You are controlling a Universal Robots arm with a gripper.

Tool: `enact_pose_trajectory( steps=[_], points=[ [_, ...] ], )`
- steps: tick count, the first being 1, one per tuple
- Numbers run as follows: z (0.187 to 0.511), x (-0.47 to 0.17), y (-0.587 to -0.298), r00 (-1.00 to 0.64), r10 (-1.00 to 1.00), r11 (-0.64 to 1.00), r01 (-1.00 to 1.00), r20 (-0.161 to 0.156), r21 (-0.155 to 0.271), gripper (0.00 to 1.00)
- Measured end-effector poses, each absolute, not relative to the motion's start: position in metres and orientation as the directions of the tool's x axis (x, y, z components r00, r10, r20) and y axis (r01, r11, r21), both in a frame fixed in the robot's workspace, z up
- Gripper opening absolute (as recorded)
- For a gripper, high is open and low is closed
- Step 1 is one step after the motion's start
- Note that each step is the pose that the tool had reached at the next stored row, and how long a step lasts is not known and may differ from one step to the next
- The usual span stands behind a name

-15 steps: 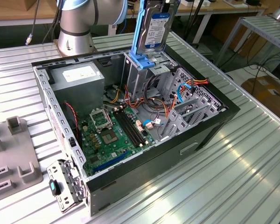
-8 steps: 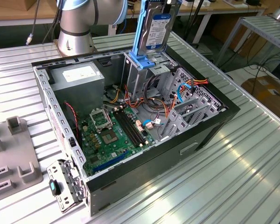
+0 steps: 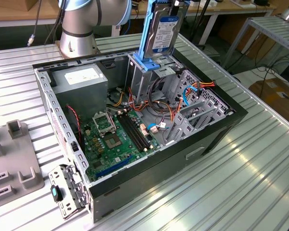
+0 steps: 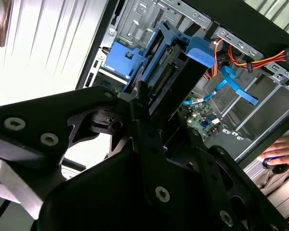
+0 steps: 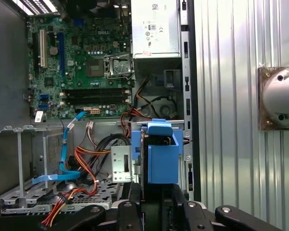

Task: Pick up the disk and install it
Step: 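Pick up the disk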

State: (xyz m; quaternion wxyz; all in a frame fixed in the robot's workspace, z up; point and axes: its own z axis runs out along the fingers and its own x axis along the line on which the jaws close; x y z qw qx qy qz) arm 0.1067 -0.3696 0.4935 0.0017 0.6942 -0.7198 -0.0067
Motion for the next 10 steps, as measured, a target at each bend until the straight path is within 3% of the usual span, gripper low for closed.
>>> enact_pose_trajectory(
  steps=[10],
  points=[
    [0.4935, 0.1067, -0.3801, -0.036, -0.999, 0.036, -0.999, -0.007, 0.012, 0.35]
  ],
)
